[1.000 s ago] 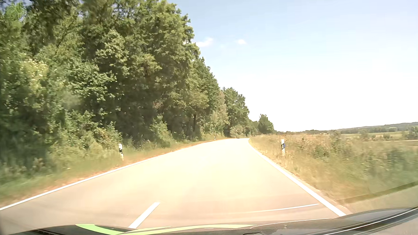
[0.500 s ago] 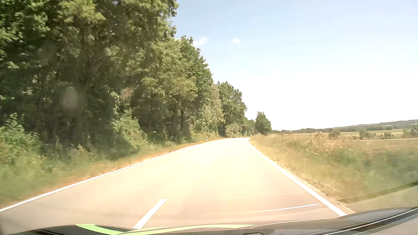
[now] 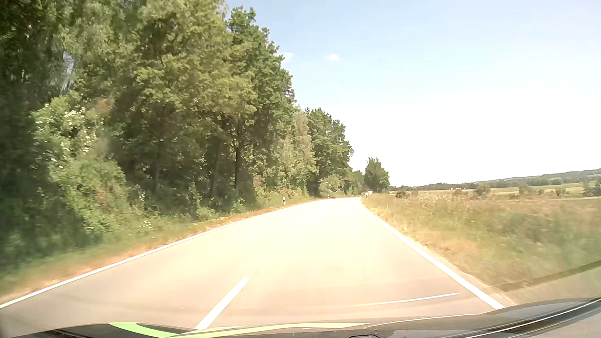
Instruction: Follow the waypoints while adhering to traffic rules and regulations
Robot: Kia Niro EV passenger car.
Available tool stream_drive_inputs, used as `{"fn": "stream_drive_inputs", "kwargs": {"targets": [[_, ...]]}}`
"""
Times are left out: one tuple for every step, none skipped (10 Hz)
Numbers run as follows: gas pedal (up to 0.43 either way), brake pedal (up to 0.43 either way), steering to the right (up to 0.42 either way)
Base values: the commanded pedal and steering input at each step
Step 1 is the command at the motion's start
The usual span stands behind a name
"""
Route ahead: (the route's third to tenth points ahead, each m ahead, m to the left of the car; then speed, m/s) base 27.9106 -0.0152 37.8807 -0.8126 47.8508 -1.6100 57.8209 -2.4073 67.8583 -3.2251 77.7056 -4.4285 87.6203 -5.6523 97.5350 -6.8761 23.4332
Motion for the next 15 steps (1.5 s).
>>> {"fn": "stream_drive_inputs", "kwargs": {"targets": [[0.240, 0.000, 0.005], [0.240, 0.000, 0.005], [0.248, 0.000, 0.005], [0.248, 0.000, 0.005], [0.248, 0.000, 0.005], [0.248, 0.000, 0.004], [0.248, 0.000, 0.005], [0.248, 0.000, 0.007], [0.248, 0.000, 0.009], [0.248, 0.000, 0.010], [0.248, 0.000, 0.013], [0.248, 0.000, 0.015], [0.248, 0.000, 0.015], [0.248, 0.000, 0.014], [0.248, 0.000, 0.013]]}}
